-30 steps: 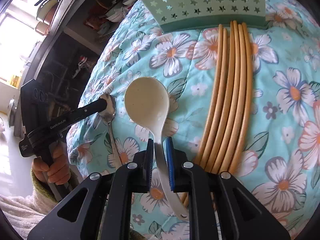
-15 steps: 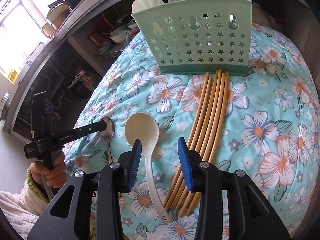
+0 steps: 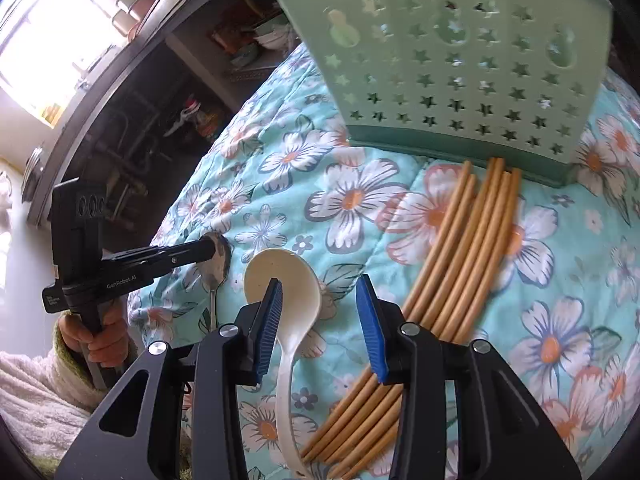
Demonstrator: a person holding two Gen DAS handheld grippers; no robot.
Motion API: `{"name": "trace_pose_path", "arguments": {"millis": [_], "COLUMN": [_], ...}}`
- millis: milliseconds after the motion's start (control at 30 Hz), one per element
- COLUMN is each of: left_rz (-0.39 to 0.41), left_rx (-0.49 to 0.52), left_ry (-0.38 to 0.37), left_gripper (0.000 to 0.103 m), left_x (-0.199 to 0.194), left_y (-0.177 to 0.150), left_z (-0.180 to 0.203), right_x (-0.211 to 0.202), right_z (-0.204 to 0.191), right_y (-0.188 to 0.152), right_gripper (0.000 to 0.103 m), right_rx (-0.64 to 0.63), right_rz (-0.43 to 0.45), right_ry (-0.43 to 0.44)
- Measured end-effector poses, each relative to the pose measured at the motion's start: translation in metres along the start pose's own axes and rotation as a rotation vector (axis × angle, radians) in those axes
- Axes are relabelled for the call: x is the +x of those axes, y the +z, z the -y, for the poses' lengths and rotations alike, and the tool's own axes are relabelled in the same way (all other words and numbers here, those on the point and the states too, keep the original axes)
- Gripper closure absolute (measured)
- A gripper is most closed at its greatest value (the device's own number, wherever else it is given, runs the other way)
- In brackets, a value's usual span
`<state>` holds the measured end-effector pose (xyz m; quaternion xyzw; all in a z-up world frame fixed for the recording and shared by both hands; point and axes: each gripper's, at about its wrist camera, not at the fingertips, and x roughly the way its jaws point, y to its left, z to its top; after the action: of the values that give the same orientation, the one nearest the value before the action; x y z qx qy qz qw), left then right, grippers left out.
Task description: Organize utensils
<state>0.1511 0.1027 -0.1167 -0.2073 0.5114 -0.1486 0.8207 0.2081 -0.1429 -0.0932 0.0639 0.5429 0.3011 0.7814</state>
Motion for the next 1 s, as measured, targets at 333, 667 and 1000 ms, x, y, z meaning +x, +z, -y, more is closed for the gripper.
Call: {"name": "trace_pose_path", "arguments": {"millis": [333,667,1000], "left_rz": [-0.011,-0.01,0.026], "left_rx": [0.012,0.012,0.031], "left_ry": [-0.006,-0.005,0.007], "left_gripper": [0.1,0.1,0.101], "left_x": [0.001,0.002,-0.006], "left_y": [0.001,0.002,0.0], "left_z": [0.0,0.0,0.005], "right_x": [0.047,0.051,-0.013], "right_z": [-0.021,-0.041,-0.028], "right_y": [0.02,0.015,0.007], "right_gripper": [0.065,0.09,0.099], "right_rx": [-0.204,-0.309,-0.184], "right_rz": [-0.098,-0.125,0.04], "right_ry": [-0.054,-0.087,-0.164]}}
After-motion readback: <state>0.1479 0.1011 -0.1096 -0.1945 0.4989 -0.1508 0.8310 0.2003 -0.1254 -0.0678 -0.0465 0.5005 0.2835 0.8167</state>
